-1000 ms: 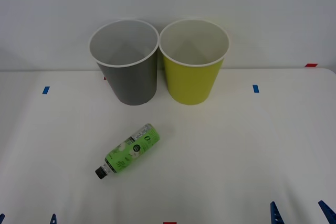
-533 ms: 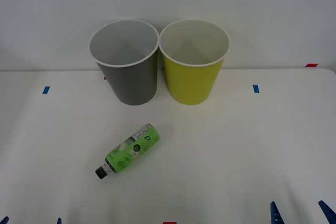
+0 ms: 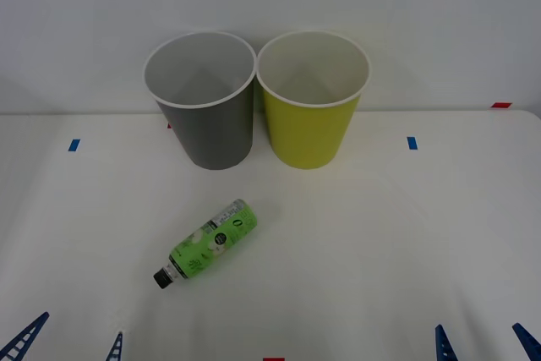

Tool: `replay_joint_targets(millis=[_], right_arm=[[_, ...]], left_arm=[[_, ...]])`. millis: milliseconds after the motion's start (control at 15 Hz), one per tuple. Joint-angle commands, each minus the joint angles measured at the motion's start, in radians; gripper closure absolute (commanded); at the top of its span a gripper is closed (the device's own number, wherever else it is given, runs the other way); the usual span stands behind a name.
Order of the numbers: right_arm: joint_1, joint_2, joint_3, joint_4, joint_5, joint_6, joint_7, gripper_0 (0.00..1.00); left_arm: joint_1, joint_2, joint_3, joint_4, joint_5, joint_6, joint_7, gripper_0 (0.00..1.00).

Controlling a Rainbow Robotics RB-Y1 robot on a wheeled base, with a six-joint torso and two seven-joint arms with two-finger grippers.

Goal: Put cans in the gray bin and PET bottles in the light green bin.

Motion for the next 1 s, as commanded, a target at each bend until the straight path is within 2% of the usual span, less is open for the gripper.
replay_joint_targets(millis=[67, 200, 600, 800, 933, 1000], right_arm=[[0.000, 0.000, 0.000, 0.000, 0.000, 0.000, 0.000, 0.00], [0.000, 0.000, 0.000, 0.000, 0.000, 0.000, 0.000, 0.00], [0.000, 0.000, 0.000, 0.000, 0.000, 0.000, 0.000, 0.00], [0.000, 0.000, 0.000, 0.000, 0.000, 0.000, 0.000, 0.00], [0.000, 0.000, 0.000, 0.000, 0.000, 0.000, 0.000, 0.00], [0.000, 0.000, 0.000, 0.000, 0.000, 0.000, 0.000, 0.00]], left_arm=[[-0.024, 0.060, 0.041, -0.138, 0.053, 0.206, -0.002, 0.00], [-0.003, 0.084, 0.127, -0.242, 0.053, 0.365, 0.000, 0.00], [-0.001, 0.098, 0.341, -0.429, 0.074, 0.707, 0.032, 0.00], [-0.038, 0.144, 0.349, -0.454, 0.099, 0.766, 0.061, 0.00], [-0.087, 0.181, 0.344, -0.464, 0.116, 0.861, 0.076, 0.00], [-0.121, 0.209, 0.344, -0.489, 0.123, 0.951, 0.084, 0.00]])
